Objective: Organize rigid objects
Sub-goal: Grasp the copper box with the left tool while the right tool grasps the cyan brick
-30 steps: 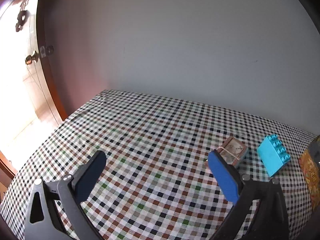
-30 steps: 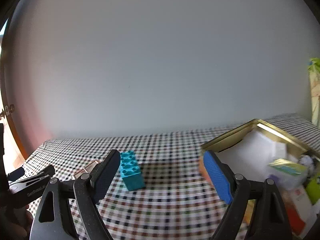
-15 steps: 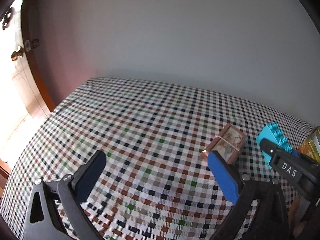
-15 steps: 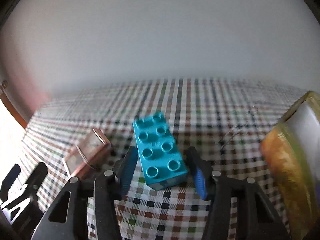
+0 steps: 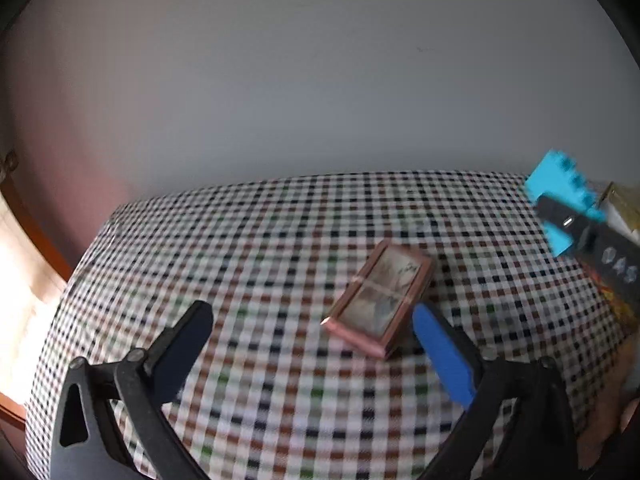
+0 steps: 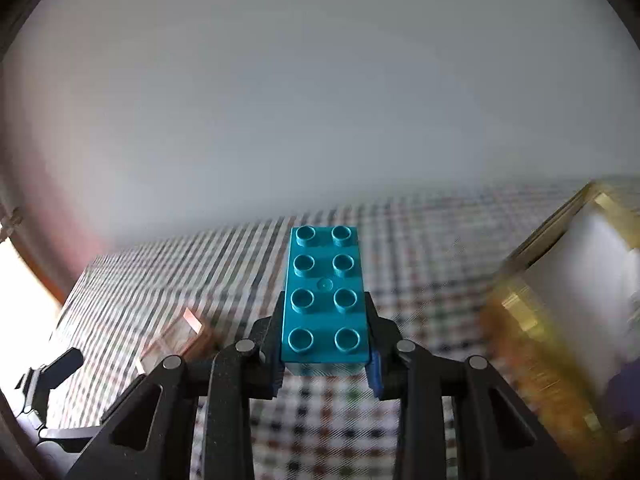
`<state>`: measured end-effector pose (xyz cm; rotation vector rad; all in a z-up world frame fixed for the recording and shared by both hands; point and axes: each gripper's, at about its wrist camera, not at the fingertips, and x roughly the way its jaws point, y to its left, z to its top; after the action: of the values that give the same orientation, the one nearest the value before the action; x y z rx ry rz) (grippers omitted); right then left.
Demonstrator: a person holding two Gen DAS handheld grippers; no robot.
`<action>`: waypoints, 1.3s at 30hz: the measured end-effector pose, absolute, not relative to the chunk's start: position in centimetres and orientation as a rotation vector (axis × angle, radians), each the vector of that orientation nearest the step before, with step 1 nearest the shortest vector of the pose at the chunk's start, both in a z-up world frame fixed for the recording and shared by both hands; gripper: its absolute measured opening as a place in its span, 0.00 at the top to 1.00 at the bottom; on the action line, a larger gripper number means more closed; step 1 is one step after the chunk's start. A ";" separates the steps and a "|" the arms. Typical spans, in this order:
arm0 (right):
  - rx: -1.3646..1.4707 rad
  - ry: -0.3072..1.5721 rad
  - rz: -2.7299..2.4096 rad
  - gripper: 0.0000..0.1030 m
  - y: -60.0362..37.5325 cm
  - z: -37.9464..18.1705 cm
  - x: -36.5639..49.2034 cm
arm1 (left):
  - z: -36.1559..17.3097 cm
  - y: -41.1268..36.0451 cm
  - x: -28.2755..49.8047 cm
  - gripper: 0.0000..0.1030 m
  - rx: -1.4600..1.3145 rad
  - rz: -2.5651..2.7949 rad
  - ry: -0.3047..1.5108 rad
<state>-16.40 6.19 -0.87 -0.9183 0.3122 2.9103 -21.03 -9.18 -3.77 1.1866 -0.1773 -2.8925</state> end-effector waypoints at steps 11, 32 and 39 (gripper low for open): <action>-0.906 0.329 2.878 0.67 6.7 -2.0 -17.2 | -5.2 -8.0 -26.6 0.42 1.444 -2.967 -0.106; -0.653 0.183 2.937 0.67 4.9 -2.6 -18.6 | -1.7 -12.5 -20.7 0.56 0.939 -2.890 0.142; -0.594 0.124 2.942 0.67 5.6 -2.6 -16.6 | -0.7 -13.1 -19.6 0.56 0.847 -2.886 0.143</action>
<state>-16.65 5.64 -2.62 -0.5943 0.1240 2.9419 -19.61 -13.11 -0.69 0.8467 0.1425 -2.8861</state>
